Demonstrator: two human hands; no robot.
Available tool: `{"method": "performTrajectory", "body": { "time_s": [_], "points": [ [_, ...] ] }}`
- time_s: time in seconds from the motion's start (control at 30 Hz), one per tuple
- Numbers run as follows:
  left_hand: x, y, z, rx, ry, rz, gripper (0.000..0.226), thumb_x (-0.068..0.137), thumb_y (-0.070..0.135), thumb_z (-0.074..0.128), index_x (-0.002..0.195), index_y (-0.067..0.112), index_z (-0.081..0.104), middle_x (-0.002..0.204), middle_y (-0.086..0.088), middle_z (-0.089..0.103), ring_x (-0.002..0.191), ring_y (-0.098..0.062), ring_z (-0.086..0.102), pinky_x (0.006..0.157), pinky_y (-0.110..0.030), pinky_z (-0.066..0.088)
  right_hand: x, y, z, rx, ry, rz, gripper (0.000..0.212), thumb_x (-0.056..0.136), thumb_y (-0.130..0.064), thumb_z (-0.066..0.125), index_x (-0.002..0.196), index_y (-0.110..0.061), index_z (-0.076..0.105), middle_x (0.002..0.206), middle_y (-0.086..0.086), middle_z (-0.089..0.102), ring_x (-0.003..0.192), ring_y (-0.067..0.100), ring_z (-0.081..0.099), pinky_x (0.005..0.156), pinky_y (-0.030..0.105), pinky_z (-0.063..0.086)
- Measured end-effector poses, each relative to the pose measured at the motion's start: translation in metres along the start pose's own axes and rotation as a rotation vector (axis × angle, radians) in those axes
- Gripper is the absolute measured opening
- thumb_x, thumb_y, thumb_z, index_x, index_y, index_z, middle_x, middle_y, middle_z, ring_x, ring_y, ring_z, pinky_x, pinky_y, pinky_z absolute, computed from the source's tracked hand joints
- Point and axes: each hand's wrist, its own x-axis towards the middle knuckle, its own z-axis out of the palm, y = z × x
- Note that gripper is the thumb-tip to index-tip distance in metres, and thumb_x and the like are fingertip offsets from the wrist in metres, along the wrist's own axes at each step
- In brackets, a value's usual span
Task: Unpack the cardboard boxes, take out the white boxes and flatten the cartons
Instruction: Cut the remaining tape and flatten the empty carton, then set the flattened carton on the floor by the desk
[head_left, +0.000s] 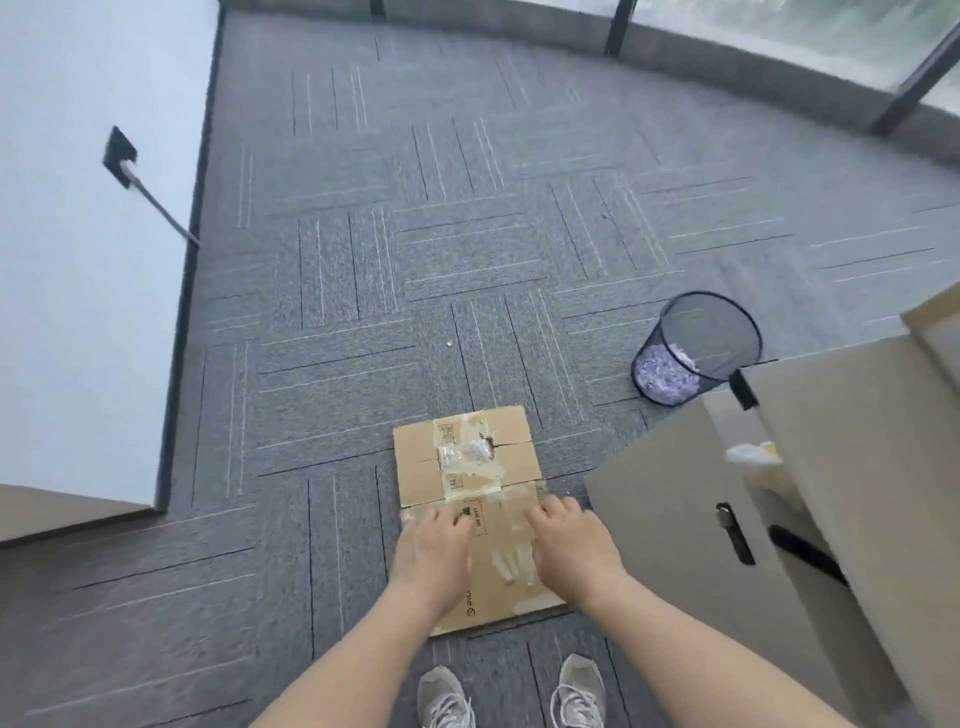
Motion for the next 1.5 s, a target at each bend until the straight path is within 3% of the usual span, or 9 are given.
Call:
{"method": "performTrajectory", "body": {
  "time_s": [0.2, 0.3, 0.37, 0.57, 0.8, 1.07, 1.3, 1.4, 1.5],
  "points": [
    [-0.026, 0.041, -0.094, 0.029, 0.083, 0.17, 0.03, 0.099, 0.024, 0.04, 0.125, 0.021, 0.054, 0.122, 0.002, 0.053, 0.109, -0.018, 0.05, 0.082, -0.029, 0.039, -0.076, 0.008, -0.092, 0.007, 0.129, 0.126, 0.033, 0.09, -0.014, 0.042, 0.121, -0.017, 0.052, 0.121, 0.007, 0.053, 0.113, 0.029, 0.049, 0.089, 0.038, 0.043],
    [-0.028, 0.075, -0.129, 0.057, 0.085, 0.23, 0.029, 0.099, 0.028, 0.042, 0.122, 0.021, 0.057, 0.121, 0.002, 0.054, 0.11, -0.02, 0.05, 0.089, -0.032, 0.045, -0.119, 0.026, -0.134, 0.035, 0.24, 0.235, 0.021, 0.077, -0.02, 0.066, 0.097, -0.018, 0.061, 0.098, 0.004, 0.06, 0.089, 0.025, 0.059, 0.068, 0.035, 0.047],
    [-0.028, 0.106, -0.15, 0.081, 0.169, 0.304, 0.021, 0.092, 0.031, 0.057, 0.109, 0.023, 0.065, 0.108, 0.003, 0.06, 0.101, -0.021, 0.056, 0.08, -0.032, 0.048, -0.15, 0.045, -0.154, 0.03, 0.311, 0.292, 0.023, 0.066, -0.02, 0.075, 0.085, -0.017, 0.063, 0.086, 0.004, 0.06, 0.077, 0.024, 0.06, 0.057, 0.034, 0.047],
    [-0.038, 0.225, -0.207, 0.149, 0.261, 0.522, 0.036, 0.101, 0.03, 0.038, 0.134, 0.024, 0.052, 0.133, 0.002, 0.052, 0.121, -0.021, 0.047, 0.092, -0.031, 0.042, -0.245, 0.116, -0.187, 0.071, 0.612, 0.445, 0.036, 0.095, -0.03, 0.033, 0.108, -0.014, 0.062, 0.106, 0.006, 0.06, 0.099, 0.028, 0.057, 0.073, 0.037, 0.048],
    [-0.061, 0.368, -0.248, 0.117, 0.3, 0.672, 0.041, 0.102, 0.034, 0.038, 0.139, 0.019, 0.048, 0.137, -0.003, 0.051, 0.127, -0.021, 0.044, 0.099, -0.031, 0.042, -0.365, 0.202, -0.203, 0.114, 0.8, 0.65, 0.02, 0.091, -0.028, 0.053, 0.104, -0.019, 0.065, 0.104, 0.003, 0.063, 0.1, 0.028, 0.06, 0.073, 0.035, 0.051],
    [-0.072, 0.495, -0.252, -0.292, 0.038, 0.559, 0.055, 0.101, 0.04, 0.045, 0.145, 0.006, 0.04, 0.142, -0.017, 0.048, 0.133, -0.032, 0.041, 0.106, -0.039, 0.036, -0.458, 0.277, -0.17, 0.244, 0.853, 1.007, 0.028, 0.091, -0.024, 0.053, 0.116, -0.017, 0.066, 0.111, 0.003, 0.063, 0.105, 0.029, 0.056, 0.078, 0.039, 0.052],
    [-0.022, 0.533, -0.226, -0.387, -0.079, 0.426, 0.047, 0.095, 0.039, 0.042, 0.122, 0.003, 0.055, 0.124, -0.018, 0.058, 0.112, -0.035, 0.053, 0.092, -0.039, 0.045, -0.467, 0.298, -0.148, 0.552, 0.723, 1.339, 0.057, 0.099, -0.046, 0.042, 0.146, -0.015, 0.038, 0.139, 0.006, 0.05, 0.127, 0.026, 0.044, 0.096, 0.039, 0.044],
    [-0.012, 0.54, -0.222, -0.516, -0.093, 0.414, 0.051, 0.096, 0.041, 0.043, 0.121, -0.001, 0.055, 0.119, -0.019, 0.061, 0.109, -0.035, 0.056, 0.085, -0.036, 0.043, -0.455, 0.308, -0.142, 0.879, 0.709, 1.403, 0.055, 0.096, -0.054, 0.041, 0.136, -0.017, 0.048, 0.136, 0.007, 0.056, 0.125, 0.028, 0.051, 0.098, 0.039, 0.044],
    [0.007, 0.544, -0.219, -0.594, -0.115, 0.338, 0.07, 0.084, 0.06, 0.041, 0.11, -0.002, 0.061, 0.107, -0.021, 0.067, 0.099, -0.037, 0.061, 0.085, -0.04, 0.048, -0.44, 0.315, -0.138, 1.168, 0.87, 1.409, 0.035, 0.096, -0.047, 0.048, 0.111, -0.017, 0.058, 0.119, 0.006, 0.065, 0.11, 0.028, 0.058, 0.092, 0.038, 0.046]
  ]
}}
